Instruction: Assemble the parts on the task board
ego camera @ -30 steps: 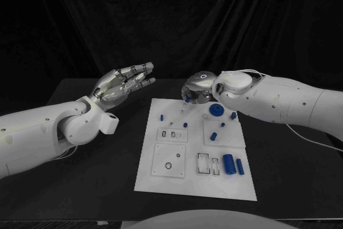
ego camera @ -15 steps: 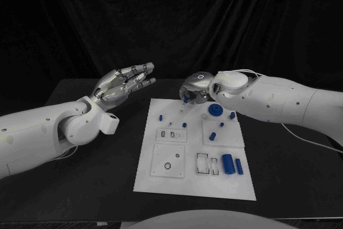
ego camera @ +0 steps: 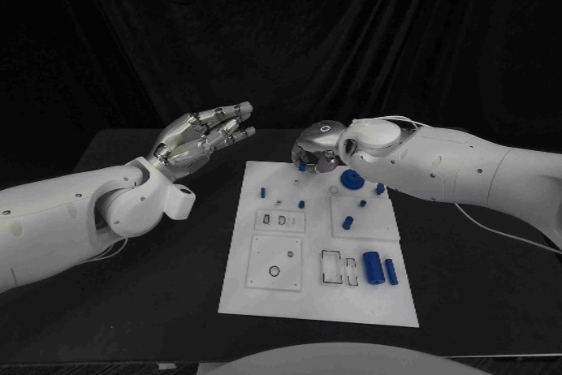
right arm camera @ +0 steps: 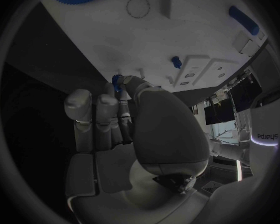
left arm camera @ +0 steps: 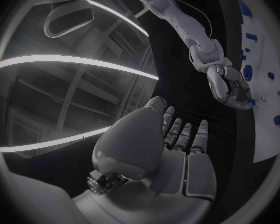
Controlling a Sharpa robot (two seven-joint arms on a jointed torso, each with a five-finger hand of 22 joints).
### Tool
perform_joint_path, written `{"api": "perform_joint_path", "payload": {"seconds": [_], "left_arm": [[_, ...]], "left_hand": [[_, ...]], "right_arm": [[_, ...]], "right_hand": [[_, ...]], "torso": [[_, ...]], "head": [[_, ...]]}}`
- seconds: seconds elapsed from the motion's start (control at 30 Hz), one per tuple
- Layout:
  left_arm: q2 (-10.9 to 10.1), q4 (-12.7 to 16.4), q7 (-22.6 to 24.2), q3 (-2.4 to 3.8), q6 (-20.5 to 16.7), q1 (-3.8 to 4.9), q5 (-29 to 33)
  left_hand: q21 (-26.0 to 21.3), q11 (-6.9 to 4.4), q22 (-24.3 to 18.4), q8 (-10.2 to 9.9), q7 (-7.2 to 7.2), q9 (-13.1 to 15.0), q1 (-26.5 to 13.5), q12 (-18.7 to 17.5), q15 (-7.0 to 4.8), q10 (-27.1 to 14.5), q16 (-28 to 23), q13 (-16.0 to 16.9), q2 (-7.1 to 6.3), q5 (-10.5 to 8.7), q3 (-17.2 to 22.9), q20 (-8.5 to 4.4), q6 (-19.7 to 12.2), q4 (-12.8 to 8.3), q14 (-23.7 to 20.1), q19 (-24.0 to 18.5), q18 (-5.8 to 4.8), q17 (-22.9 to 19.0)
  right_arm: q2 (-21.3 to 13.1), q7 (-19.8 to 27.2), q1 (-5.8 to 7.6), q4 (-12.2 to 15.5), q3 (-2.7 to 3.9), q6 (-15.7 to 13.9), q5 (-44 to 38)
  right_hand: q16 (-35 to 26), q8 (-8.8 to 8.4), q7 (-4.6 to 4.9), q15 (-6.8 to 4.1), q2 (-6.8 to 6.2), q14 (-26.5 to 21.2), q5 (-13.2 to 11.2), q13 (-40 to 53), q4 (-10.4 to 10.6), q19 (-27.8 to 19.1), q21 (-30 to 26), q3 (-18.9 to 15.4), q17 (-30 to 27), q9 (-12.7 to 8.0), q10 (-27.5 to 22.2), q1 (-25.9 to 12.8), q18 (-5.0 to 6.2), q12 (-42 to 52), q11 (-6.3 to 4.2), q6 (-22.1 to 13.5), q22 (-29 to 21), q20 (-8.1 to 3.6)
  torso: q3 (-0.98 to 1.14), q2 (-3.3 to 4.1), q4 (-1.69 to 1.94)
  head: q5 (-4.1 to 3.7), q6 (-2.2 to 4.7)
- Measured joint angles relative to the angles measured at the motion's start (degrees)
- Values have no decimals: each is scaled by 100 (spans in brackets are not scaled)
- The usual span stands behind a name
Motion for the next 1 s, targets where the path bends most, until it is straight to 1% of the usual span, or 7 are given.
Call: {"api": "perform_joint_path", "payload": {"seconds": [0.23, 0.4, 0.57, 0.63, 0.8, 0.93, 1.0], "left_arm": [[6, -9, -7, 0, 5, 0, 0], [11, 9, -18, 0, 14, 0, 0], [21, 24, -36, 0, 31, 0, 0], [22, 22, -42, 0, 38, 0, 0], [14, 19, -54, 0, 44, 0, 0], [8, 21, -62, 0, 48, 0, 0], [5, 25, -66, 0, 51, 0, 0]], "left_hand": [[-3, 0, -5, 0, 0, 0, 0, 0, 0, 0, 0, 0, 0, 0, 0, 1, 0, 0, 0, -1, 0, 0], [-23, 20, -6, 0, 0, -5, 0, 0, 0, -20, 0, 0, 0, 0, 32, 21, 0, 0, 0, -21, 0, 0], [-23, 20, -6, 0, -21, -5, 0, 0, 21, -20, 0, 0, 0, 0, 32, 21, -21, 0, -21, -21, 0, 1], [-23, 20, -5, 0, -21, -5, 0, 1, 21, -20, 0, 0, 0, 0, 32, 21, -21, 0, -20, -21, 0, 1], [-23, 20, -5, 0, -21, -5, 0, 1, 21, -20, 0, 1, 0, 0, 48, 21, -21, -17, -20, -21, 0, 1], [-23, 20, -5, 0, -21, -5, 0, 1, 21, -20, 0, 1, 0, 0, 48, 21, -21, -16, -20, -21, -1, 1], [-23, 20, -5, 0, -21, -5, 0, 1, 21, -20, 0, 1, 0, 0, 48, 21, -21, -17, -20, -21, 0, 1]], "right_arm": [[32, 3, -25, -25, 0, 33, 1], [71, 2, -41, -60, 2, 65, 2], [110, 1, -73, -124, 2, 96, 2], [123, -2, -82, -143, 2, 111, 2], [133, -21, -101, -167, 0, 165, 2], [133, -45, -103, -174, 0, 184, 2], [133, -59, -104, -174, 0, 184, 2]], "right_hand": [[0, -23, 0, 0, 0, 0, 0, -7, 0, -1, 0, 0, 0, -6, 0, 0, 0, 0, 0, 0, 0, 1], [-63, -55, -20, 25, 0, -58, 0, -16, -16, -52, 0, 16, -52, -22, 0, 0, 0, -56, 0, -20, -23, 52], [-69, -97, 0, 29, 24, -62, -6, -17, -16, -77, -2, 16, -75, -33, -1, -24, 1, -87, 1, -40, -26, 34], [-96, -154, -29, 30, 32, -107, -23, -31, -38, -107, -47, 39, -107, -48, -44, -31, 1, -133, 41, -69, -39, 48], [-330, -631, -203, 144, 31, -392, -222, -109, -94, -407, -263, 94, -366, -268, -538, -32, 1, -455, 163, -511, -184, 141], [-401, -814, -271, 199, 1, -527, -296, -121, -97, -521, -335, 97, -477, -379, -785, -62, 0, -575, 207, -579, -199, 193], [-430, -980, -348, 223, 1, -599, -396, -141, -119, -590, -395, 100, -520, -477, -984, -62, 0, -666, 241, -744, -214, 235]], "torso": [[-3, -2, 1], [-3, -3, 5], [-3, -3, 5], [-3, -3, 4], [-5, -3, 1], [-6, -3, 2], [-5, -3, 2]], "head": [[-4, -3], [-20, -15], [-12, -21], [-7, -22], [3, -25], [13, -34], [13, -30]]}}
